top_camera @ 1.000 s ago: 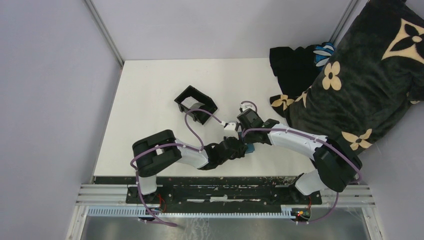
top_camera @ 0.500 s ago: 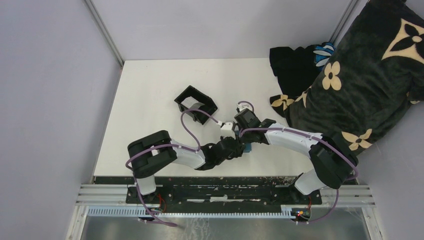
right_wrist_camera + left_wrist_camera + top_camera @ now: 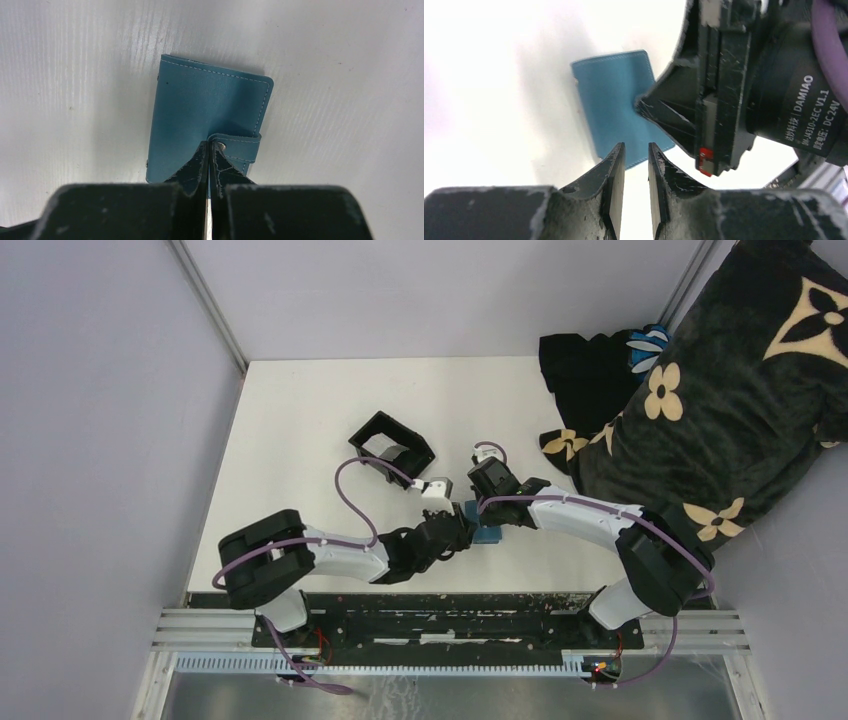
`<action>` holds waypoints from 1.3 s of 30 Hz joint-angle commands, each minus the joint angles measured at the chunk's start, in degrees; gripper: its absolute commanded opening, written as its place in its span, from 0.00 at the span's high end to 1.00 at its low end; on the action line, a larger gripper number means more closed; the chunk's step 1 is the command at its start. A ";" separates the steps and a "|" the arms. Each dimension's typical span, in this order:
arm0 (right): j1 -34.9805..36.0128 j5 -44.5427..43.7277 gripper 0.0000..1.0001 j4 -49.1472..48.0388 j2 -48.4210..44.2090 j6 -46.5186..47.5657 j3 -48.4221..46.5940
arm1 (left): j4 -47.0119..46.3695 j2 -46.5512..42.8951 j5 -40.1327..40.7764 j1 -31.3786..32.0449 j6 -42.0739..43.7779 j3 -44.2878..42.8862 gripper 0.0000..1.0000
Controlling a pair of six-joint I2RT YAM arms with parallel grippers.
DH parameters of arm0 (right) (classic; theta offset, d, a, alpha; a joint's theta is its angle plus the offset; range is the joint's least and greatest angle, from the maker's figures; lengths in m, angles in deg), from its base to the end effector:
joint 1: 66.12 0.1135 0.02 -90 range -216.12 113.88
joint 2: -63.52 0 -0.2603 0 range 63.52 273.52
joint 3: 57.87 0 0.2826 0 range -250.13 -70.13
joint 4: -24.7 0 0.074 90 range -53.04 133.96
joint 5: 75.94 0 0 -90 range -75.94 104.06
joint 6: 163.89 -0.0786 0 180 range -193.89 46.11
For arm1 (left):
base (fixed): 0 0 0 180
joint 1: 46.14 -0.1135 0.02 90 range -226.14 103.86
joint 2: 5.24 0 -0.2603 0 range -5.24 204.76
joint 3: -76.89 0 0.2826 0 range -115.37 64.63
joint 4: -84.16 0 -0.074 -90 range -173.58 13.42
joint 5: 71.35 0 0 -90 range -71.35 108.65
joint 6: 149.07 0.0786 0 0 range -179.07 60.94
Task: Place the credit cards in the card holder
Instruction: Close the card holder at the center of the board.
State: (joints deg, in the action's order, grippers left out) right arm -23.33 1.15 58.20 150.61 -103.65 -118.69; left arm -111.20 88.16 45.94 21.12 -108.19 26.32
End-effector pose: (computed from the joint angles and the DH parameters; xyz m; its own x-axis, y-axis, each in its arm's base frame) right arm 0.2585 0.2154 0.1183 -0.8381 -0.1165 -0.5329 -0.1884 0.9786 0.0823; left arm 0.1764 -0.3276 0.1149 -0.6175 -0.2650 -0.7406 0.2987 0.7920 -0.5324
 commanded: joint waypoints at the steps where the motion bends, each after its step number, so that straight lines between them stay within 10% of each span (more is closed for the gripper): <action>1: 0.45 0.01 0.99 -0.62 1.24 -0.48 -0.85 | 0.11 -3.17 9.74 -0.18 2.02 2.53 0.69; 39: -6.15 7.54 0.99 -4.25 2.31 -1.28 0.42 | -0.63 10.61 11.46 -1.61 10.18 -7.99 0.67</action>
State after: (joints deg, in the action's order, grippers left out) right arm -27.51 6.05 56.01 151.48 -104.29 -119.14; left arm -113.14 97.58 54.07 19.81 -101.57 21.10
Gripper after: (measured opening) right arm 0.017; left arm 0.332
